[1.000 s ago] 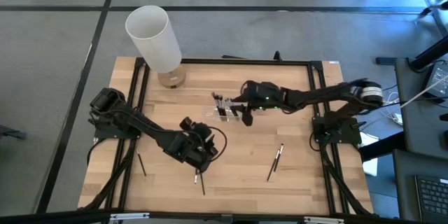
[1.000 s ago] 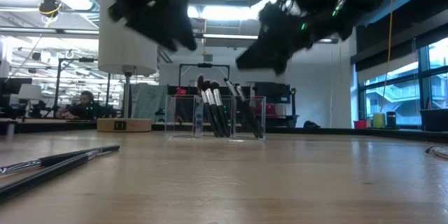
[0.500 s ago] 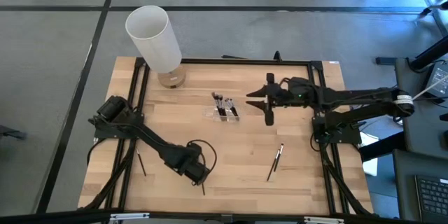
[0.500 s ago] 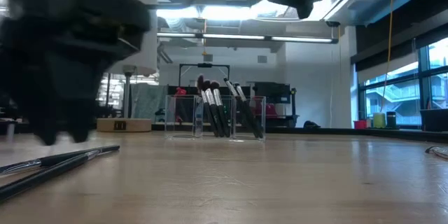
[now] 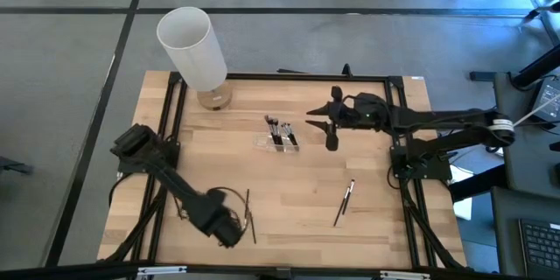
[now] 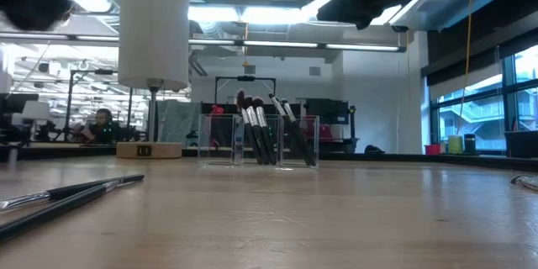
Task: Put items in baskets/containers
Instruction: Put the black eyeshadow brush into the transparent organizer
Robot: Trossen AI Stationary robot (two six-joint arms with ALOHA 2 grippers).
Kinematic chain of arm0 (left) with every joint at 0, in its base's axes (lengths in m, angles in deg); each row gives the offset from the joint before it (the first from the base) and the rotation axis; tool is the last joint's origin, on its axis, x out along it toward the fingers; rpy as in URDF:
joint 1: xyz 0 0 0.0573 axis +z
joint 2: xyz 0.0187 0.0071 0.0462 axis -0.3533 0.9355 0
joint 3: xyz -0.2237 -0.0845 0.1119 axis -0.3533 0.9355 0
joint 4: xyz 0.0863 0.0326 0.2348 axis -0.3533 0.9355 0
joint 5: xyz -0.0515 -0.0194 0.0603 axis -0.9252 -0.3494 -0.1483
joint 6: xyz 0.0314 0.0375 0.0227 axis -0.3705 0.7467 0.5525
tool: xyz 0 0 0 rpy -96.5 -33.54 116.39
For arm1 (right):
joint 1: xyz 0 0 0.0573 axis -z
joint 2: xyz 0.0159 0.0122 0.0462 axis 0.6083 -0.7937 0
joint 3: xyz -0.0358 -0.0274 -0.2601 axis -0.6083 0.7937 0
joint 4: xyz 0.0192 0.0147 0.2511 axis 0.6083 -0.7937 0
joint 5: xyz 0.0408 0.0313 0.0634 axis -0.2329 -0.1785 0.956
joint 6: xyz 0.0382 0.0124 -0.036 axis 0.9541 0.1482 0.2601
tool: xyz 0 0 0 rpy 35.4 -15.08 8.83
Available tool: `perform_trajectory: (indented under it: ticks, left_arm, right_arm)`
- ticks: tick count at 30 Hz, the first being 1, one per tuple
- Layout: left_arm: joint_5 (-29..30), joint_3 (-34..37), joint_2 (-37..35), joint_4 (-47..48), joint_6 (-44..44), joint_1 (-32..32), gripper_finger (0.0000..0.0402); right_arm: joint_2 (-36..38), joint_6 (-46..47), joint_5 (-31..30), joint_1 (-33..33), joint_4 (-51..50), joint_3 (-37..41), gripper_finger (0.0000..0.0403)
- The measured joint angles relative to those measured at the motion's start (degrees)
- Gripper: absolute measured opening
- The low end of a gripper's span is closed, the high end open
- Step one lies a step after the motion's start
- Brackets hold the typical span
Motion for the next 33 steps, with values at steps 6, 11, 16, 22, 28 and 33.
perform_trajectory:
  ticks: [6,11,16,22,28,33]
  left_arm:
    - [-9.0,3.8,-2.0,5.4,-10.4,-4.6,0.0166]
    - [-5.3,7.8,-6.6,4.7,-17.3,-7.8,0.0162]
    - [-2.7,12.1,-8.9,4.8,-16.8,-7.5,0.0162]
    - [-2.6,19.4,-10.7,1.3,-16.2,-9.2,0.0162]
    - [-3.5,26.5,-13.5,-6.3,-16.8,-10.6,0.0162]
    - [-3.5,31.7,-15.5,-12.7,-16.8,-11.0,0.0162]
  right_arm:
    - [-2.8,0.4,5.3,3.3,1.7,0.0,0.0119]
    - [-4.2,2.3,9.0,5.2,5.1,0.0,0.0119]
    - [-4.2,4.3,13.3,5.7,7.0,0.0,0.0119]
    - [-4.2,4.6,13.6,5.6,7.0,0.0,0.0119]
    - [-4.2,3.7,13.6,5.6,5.5,0.0,0.0119]
    - [-4.2,3.3,13.6,5.6,3.9,0.0,0.0119]
